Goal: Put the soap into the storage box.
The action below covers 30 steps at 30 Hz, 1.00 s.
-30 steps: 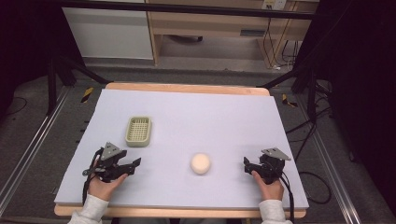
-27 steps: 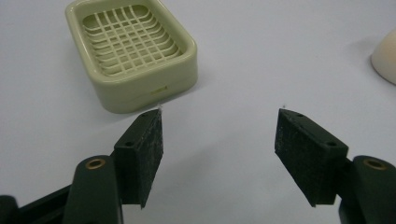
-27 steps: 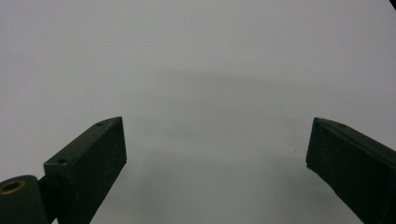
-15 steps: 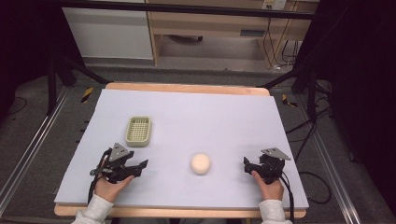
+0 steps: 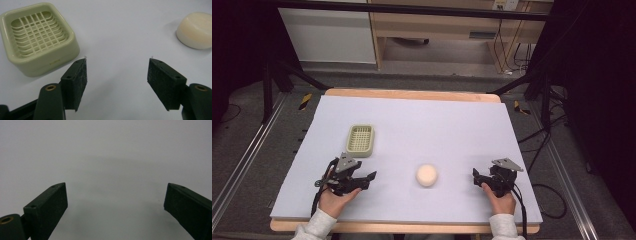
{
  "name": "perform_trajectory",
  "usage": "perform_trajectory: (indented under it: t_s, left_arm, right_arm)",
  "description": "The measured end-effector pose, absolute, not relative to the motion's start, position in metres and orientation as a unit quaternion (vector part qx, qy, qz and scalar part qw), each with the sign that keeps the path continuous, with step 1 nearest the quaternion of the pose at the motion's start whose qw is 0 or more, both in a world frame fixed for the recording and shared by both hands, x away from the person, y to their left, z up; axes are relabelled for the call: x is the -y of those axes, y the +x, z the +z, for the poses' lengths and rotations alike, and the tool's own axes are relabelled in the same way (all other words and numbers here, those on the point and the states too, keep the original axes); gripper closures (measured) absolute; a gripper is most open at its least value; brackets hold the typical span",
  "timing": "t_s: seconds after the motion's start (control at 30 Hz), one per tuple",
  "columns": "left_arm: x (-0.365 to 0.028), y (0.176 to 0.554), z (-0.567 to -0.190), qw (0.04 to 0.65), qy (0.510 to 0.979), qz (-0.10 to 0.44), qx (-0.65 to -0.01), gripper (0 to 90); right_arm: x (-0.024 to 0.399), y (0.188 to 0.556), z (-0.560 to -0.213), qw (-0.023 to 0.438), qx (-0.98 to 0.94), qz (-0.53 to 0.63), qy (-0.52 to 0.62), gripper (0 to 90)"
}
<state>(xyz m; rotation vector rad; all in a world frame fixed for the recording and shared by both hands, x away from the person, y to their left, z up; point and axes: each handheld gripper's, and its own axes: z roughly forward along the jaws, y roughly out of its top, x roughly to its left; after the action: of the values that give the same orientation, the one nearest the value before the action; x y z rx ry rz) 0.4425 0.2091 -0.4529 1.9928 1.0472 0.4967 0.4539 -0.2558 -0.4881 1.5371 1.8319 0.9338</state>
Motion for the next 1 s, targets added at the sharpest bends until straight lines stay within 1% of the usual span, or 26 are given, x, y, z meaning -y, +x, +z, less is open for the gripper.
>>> perform_trajectory:
  t_s: [1.0]
  left_arm:
    - [-0.171,0.443,-0.439,0.416,0.810,0.183,-0.371,31.0]
  right_arm:
    - [0.255,0.454,-0.488,0.284,-0.685,0.347,0.574,5.4]
